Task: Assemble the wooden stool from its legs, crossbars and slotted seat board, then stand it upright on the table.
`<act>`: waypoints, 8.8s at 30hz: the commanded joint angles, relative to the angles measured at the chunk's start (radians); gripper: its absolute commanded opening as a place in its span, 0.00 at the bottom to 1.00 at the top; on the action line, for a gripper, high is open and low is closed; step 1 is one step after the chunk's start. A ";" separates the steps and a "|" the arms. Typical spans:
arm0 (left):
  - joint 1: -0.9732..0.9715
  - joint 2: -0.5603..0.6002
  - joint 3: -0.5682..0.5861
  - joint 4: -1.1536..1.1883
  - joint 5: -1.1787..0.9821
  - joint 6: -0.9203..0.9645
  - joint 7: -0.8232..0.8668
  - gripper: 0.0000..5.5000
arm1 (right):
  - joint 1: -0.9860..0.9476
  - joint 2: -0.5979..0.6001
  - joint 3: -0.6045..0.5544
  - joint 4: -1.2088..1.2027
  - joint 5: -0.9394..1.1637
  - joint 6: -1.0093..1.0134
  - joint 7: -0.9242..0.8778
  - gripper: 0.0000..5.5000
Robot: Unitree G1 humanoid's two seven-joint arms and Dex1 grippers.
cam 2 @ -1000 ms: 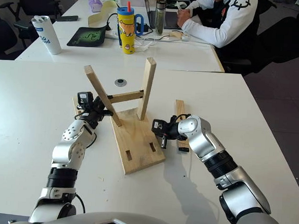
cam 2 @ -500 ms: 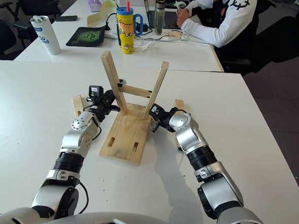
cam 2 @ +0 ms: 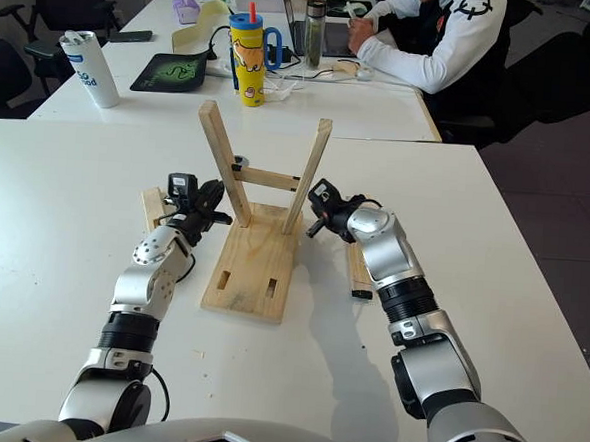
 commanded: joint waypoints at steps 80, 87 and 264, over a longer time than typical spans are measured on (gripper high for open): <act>0.251 -0.028 0.090 -0.340 -0.052 0.076 0.124 0.12 | 0.192 -0.083 -0.386 -0.353 0.322 -0.071 -0.265 0.24; 0.199 -0.093 0.175 -0.422 -0.355 0.153 0.081 0.12 | 0.065 -0.040 -0.280 -0.554 0.334 -0.230 -0.214 0.24; 0.312 0.042 0.049 -0.024 0.149 -0.028 0.210 0.07 | 0.349 0.153 -0.242 -0.041 0.046 -0.531 -0.613 0.18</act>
